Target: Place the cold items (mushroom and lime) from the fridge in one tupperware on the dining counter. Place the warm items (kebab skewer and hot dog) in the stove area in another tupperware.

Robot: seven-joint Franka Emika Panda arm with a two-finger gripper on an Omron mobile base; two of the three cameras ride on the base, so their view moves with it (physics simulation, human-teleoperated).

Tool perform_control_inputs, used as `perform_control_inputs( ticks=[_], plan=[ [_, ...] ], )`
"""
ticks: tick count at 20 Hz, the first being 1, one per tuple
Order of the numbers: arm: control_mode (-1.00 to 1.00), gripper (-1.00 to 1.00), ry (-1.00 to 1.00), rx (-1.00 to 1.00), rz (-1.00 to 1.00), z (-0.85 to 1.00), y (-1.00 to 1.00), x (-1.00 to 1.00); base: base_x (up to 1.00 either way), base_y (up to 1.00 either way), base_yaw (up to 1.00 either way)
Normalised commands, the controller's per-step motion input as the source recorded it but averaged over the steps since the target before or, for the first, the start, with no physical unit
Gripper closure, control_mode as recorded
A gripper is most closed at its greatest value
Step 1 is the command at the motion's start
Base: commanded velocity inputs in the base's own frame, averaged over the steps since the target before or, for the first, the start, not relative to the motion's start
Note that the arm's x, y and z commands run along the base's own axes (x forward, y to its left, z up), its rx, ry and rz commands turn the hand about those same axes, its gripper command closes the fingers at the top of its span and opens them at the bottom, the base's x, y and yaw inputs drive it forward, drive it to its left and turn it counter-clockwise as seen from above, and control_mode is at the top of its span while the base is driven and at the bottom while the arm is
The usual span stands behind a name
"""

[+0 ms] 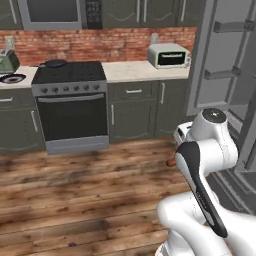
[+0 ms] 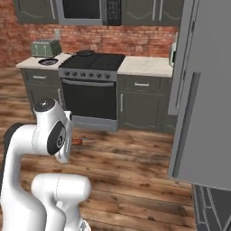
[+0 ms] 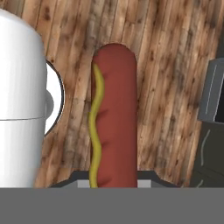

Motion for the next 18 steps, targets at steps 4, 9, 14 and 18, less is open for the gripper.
perform_control_inputs(
  ticks=[4, 9, 14, 18],
  plan=[
    [1.0, 1.0, 0.0, 0.0, 0.0, 0.0, 0.0, 0.0, -1.0, 0.0, 0.0],
    [1.0, 1.0, 0.0, 0.0, 0.0, 0.0, 0.0, 0.0, -1.0, 0.1, 0.03],
    [1.0, 1.0, 0.0, 0.0, 0.0, 0.0, 0.0, 0.0, -1.0, 0.42, 0.16],
    [1.0, 1.0, 0.0, 0.0, 0.0, 0.0, 0.0, 0.0, -1.0, 0.74, 0.19]
  ],
)
